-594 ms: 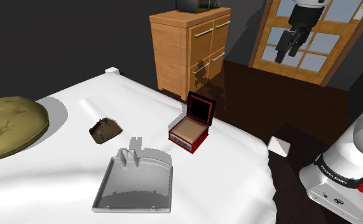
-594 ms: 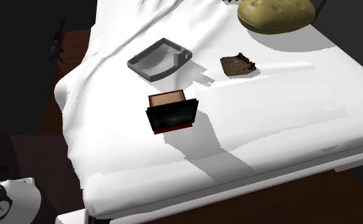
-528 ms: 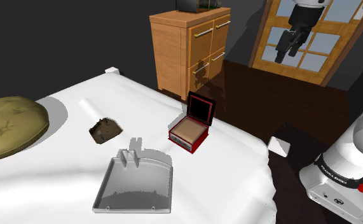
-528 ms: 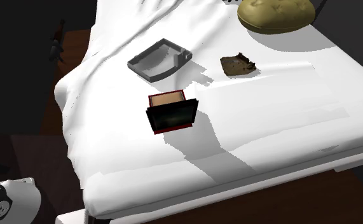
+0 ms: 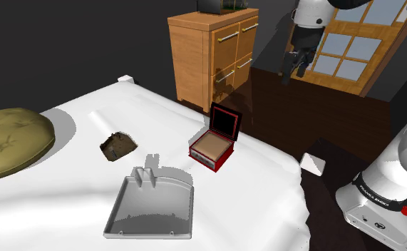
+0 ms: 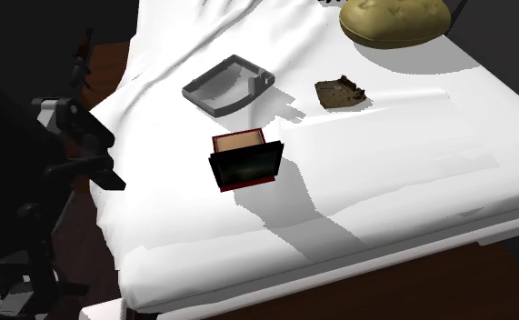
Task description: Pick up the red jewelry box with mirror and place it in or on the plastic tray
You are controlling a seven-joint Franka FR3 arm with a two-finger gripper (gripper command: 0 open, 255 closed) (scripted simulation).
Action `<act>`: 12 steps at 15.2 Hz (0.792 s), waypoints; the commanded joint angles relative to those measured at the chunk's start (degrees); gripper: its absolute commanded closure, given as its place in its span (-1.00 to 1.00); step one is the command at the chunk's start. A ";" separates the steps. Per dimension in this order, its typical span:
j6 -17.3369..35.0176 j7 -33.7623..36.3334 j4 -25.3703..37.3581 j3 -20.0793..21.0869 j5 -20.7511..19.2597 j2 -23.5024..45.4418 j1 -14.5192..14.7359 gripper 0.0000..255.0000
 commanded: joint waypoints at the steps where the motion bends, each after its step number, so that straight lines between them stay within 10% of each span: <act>1: 2.05 1.32 0.69 1.56 1.16 3.55 0.97 -1.00; 12: 10.23 7.87 8.99 9.10 4.52 23.97 5.40 -1.00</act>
